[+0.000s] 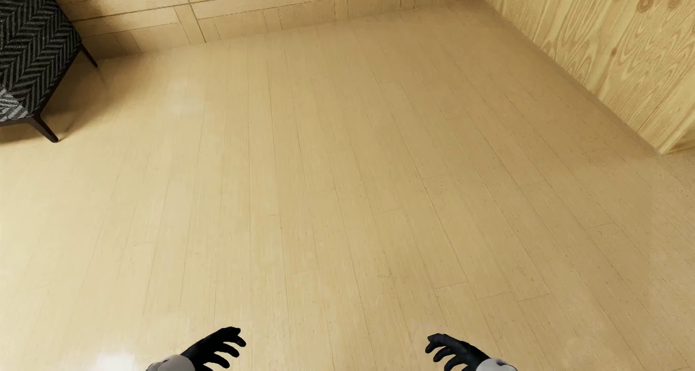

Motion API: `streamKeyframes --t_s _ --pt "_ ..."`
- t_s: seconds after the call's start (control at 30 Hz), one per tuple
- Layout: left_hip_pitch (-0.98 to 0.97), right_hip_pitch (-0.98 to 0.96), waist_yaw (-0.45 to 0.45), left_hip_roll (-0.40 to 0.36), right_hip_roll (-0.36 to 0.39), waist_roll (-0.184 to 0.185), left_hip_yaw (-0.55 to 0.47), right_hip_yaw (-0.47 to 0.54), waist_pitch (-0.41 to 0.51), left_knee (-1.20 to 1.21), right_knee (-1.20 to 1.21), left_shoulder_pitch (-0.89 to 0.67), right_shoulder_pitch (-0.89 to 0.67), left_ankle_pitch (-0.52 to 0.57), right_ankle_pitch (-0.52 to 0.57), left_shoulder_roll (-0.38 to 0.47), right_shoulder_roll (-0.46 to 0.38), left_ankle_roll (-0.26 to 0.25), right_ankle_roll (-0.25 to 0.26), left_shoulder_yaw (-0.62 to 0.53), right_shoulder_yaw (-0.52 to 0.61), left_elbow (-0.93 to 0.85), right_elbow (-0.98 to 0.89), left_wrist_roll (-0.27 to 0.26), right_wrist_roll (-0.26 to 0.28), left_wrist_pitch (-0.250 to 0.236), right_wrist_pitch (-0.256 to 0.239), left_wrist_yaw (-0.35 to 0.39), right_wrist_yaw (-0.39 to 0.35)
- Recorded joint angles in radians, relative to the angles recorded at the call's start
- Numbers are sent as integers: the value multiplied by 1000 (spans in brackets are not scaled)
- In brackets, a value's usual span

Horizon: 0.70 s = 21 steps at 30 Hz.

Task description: Rest on chair

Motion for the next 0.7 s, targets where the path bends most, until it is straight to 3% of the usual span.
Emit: streamKeyframes --t_s 0.07,0.13,0.37,0.5,0.6,0.7 --pt "51 30 -2 -2 -2 -2 11 -8 -34 -30 3 17 1 -4 -15 -28 18 -2 0 28 -5 107 129 -9 7 32 48 32 -42" --pt "72 44 -7 -1 -7 -1 15 -9 -62 -36 6 49 7 -16 -24 -49 17 -7 6 58 -12 151 190 -11 -6 47 63 43 -54" --pt "89 53 -10 4 -15 4 2 13 -115 -37 9 155 83 -38 -36 -91 -26 -10 5 77 -50 30 92 23 3 9 31 -49 -3" --pt "69 53 -11 9 -12 5 -14 52 -119 -23 -2 145 80 -32 -60 -97 10 2 8 73 -46 42 92 5 14 21 45 -25 -14" --pt "75 55 -11 5 -8 1 -11 39 -110 -27 1 132 93 -32 -37 -70 17 7 -2 55 -47 30 52 15 9 11 33 -35 -1" --pt "88 60 -10 1 -5 1 -3 18 -106 -39 1 124 94 -31 -32 -66 21 4 -6 63 -36 52 50 -7 2 18 26 -11 13"
